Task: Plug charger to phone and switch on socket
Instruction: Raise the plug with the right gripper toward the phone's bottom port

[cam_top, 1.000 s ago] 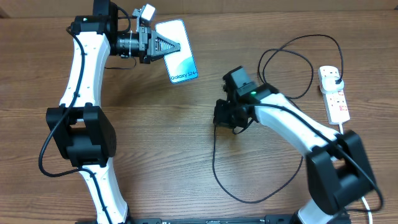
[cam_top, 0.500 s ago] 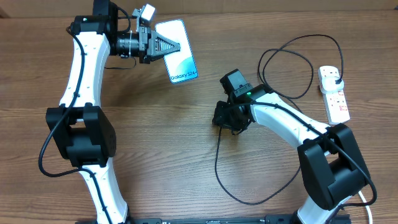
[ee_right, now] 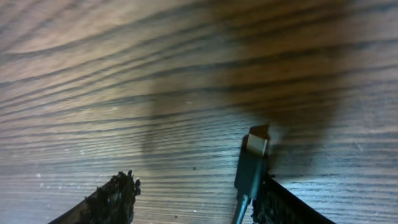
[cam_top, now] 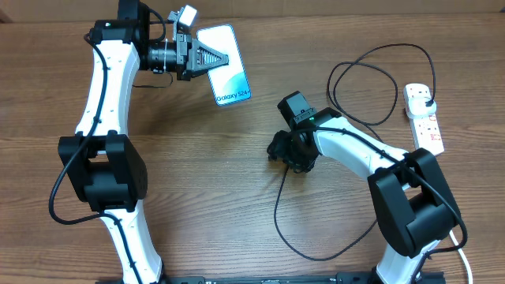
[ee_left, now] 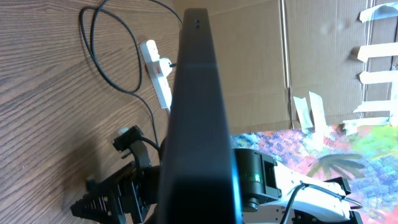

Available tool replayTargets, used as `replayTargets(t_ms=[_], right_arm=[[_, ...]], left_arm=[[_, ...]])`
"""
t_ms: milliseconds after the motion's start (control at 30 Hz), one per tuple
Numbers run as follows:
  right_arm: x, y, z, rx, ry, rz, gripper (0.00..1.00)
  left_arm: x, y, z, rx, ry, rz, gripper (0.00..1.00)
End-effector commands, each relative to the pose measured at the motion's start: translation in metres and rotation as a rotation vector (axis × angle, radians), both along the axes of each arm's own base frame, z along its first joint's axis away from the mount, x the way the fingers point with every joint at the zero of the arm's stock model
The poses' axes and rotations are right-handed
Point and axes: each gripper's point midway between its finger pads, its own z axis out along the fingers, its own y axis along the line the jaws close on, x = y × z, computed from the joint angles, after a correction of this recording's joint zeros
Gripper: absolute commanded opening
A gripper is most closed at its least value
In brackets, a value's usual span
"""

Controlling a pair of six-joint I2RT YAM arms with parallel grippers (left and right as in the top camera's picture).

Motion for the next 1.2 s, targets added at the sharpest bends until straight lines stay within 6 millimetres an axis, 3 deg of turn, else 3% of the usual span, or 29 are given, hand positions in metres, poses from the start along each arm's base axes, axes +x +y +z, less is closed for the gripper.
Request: replayTargets(t_ms=[0,267,733,867,1033,1167], right_arm=[[-0.003,-0.003,-0.006,-0.026,0.024,-0.048,0.61],[-0.013,-0.01,-0.007,-0.057,0.077,-0.099,0.57],[-0.019,0.008,-0.007,-0.029,0.07,-0.056,0.39],[-0.019,0.009,-0.011,-0.032,0.074,-0.052,0.31],[-0.018,0.01,-0.012,-0.027,0.072,-0.048,0.04],[-0.017,0.015,-0.01,0.004,0.072,-0.024,0.04]], left_arm=[[-0.002,-0.003,0.015,-0.031,-0.019,-0.009,0.04],[-0.002,-0.003,0.015,-0.031,-0.018,-0.009,0.04],[-0.002,-0.004,0.015,-0.031,-0.017,-0.01,0.04],[-0.003,-0.004,0.015,-0.031,-0.014,-0.01,0.04],[-0.004,-0.004,0.015,-0.031,0.0,-0.01,0.04],[-0.004,-0.004,0.015,-0.031,0.003,-0.01,0.04]])
